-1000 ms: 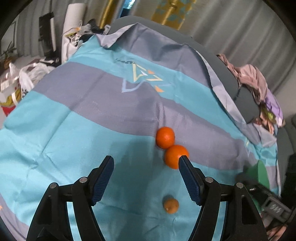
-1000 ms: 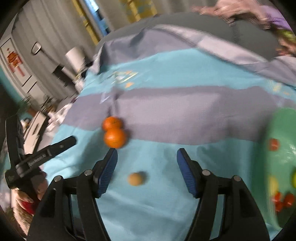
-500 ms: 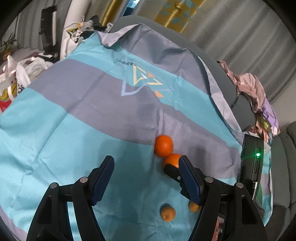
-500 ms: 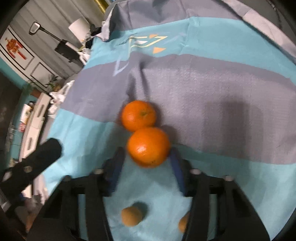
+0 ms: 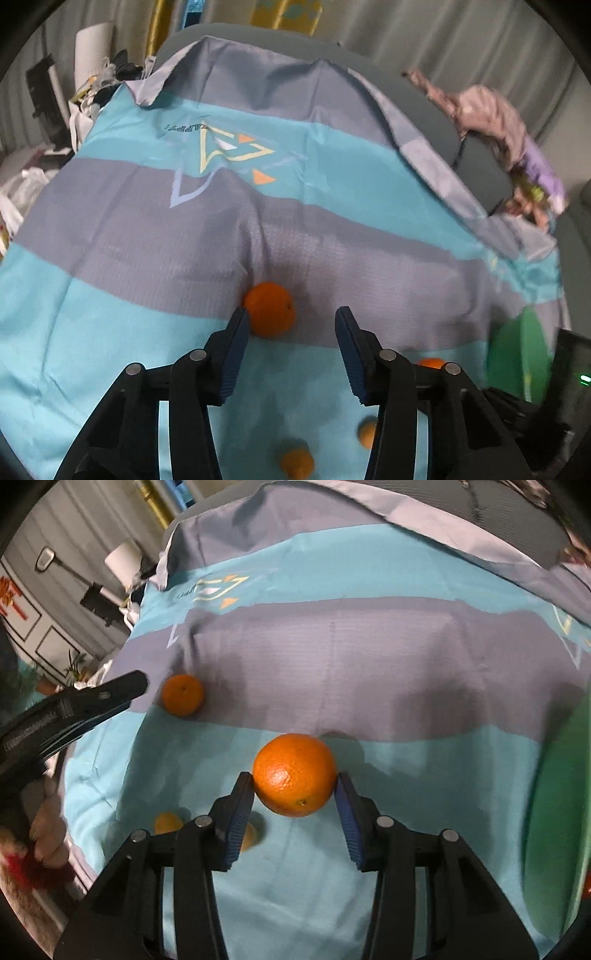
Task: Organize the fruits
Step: 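Grasp an orange with the right gripper while the left gripper grasps the other orange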
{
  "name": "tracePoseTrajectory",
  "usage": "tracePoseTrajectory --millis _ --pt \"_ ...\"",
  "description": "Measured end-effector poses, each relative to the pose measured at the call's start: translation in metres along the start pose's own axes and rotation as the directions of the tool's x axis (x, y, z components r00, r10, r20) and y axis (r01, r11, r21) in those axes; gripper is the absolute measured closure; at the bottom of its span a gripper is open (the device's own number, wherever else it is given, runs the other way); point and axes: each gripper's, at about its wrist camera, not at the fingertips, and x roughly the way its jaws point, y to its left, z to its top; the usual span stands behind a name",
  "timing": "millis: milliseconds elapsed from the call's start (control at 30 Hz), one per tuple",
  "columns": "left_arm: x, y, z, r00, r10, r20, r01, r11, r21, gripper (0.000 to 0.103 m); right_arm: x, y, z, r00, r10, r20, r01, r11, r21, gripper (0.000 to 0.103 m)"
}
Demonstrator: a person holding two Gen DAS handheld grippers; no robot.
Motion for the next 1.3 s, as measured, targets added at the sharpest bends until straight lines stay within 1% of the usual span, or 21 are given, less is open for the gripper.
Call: tracePoseTrajectory --millis 133,233,300,400,500,567,633,867,1000,1133,1233,1300 --pt "0.018 -0.001 0.006 0.997 0.066 -0.042 -0.065 0.998 0.015 0.056 -0.005 0.001 -0.001 1.000 0.008 0.009 -0.008 1.000 -0.017 0.057" --pt "0.029 -0.001 0.006 0.994 0.081 -0.075 -0.080 0.997 0.017 0.056 -0.008 0.004 -0.001 1.000 0.017 0.019 -0.016 1.000 -0.026 0.057" --pt "0.036 -0.001 0.005 0.991 0.103 -0.088 -0.102 0.995 0.022 0.056 -0.008 0.007 -0.001 1.000 0.023 0.021 -0.022 0.999 -0.028 0.057" --pt "0.039 -0.003 0.004 0.991 0.112 -0.075 -0.110 0.994 0.027 0.056 -0.007 0.007 -0.002 1.000 0.022 0.018 -0.021 0.999 -0.035 0.057" --pt "0.040 -0.002 0.005 0.993 0.105 -0.056 -0.105 0.994 0.005 0.057 -0.004 0.007 -0.002 1.000 0.015 0.011 -0.015 0.999 -0.036 0.057" --pt "0.043 -0.002 0.004 0.991 0.127 -0.050 -0.127 0.992 0.012 0.065 -0.002 0.008 -0.002 1.000 0.009 0.007 -0.008 0.999 -0.036 0.057" --pt "0.045 -0.003 0.003 0.989 0.141 -0.036 -0.140 0.990 0.019 0.067 0.000 0.009 -0.002 1.000 0.002 0.006 -0.002 0.999 -0.039 0.057" --pt "0.041 0.001 0.001 0.992 0.126 -0.030 -0.126 0.992 -0.008 0.069 0.001 0.010 -0.004 1.000 -0.001 0.005 0.001 0.999 -0.047 0.057" --pt "0.028 -0.003 -0.003 0.997 0.076 -0.021 -0.077 0.997 -0.020 0.071 -0.002 0.010 -0.005 1.000 -0.002 0.017 0.003 0.999 -0.048 0.057" --pt "0.008 -0.015 -0.009 0.999 0.036 0.029 -0.036 0.999 0.005 0.071 -0.006 0.010 -0.006 0.999 -0.006 0.033 0.008 0.999 -0.048 0.057" --pt "-0.005 -0.019 -0.015 0.999 -0.011 0.047 0.010 1.000 0.013 0.071 -0.010 0.010 -0.007 0.999 -0.003 0.042 0.005 0.999 -0.045 0.057" --pt "-0.012 -0.022 -0.017 0.998 -0.025 0.060 0.024 0.999 0.022 0.071 -0.013 0.010 -0.007 0.999 -0.003 0.053 0.005 0.999 -0.047 0.057"
